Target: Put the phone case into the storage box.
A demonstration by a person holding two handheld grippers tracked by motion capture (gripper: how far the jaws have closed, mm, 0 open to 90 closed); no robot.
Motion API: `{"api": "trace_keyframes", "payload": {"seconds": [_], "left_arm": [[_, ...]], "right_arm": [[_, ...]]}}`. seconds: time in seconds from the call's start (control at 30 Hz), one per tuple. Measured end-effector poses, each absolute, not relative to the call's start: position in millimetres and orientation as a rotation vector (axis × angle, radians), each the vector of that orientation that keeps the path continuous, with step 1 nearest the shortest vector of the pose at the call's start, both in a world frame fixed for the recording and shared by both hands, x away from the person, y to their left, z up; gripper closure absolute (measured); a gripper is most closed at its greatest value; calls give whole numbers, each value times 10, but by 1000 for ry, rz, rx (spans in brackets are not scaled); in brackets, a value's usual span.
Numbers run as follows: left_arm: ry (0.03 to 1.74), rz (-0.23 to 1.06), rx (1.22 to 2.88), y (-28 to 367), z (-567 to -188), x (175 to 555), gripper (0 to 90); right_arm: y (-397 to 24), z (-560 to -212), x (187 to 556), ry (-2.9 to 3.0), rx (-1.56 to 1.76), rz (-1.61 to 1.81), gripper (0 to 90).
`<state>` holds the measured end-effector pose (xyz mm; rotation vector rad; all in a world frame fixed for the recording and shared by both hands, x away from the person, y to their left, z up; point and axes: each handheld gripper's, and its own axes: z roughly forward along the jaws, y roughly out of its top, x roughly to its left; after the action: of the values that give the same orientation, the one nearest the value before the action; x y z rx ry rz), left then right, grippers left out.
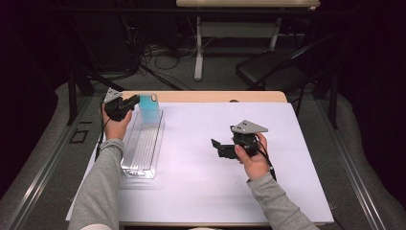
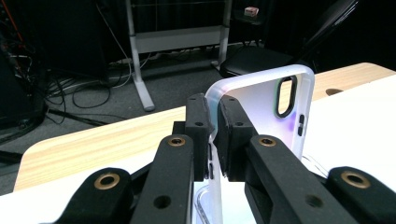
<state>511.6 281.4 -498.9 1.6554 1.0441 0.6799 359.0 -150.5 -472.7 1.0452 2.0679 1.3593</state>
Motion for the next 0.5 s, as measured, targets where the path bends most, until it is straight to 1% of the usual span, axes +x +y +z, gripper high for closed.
{"api": "trace_keyframes", "payload": {"seconds": [0.5], "left_arm": [[1055, 676, 1649, 2820, -5013, 5133, 828]], "right_arm": [[-1508, -4731, 3584, 2069, 1053, 1355, 139]]}}
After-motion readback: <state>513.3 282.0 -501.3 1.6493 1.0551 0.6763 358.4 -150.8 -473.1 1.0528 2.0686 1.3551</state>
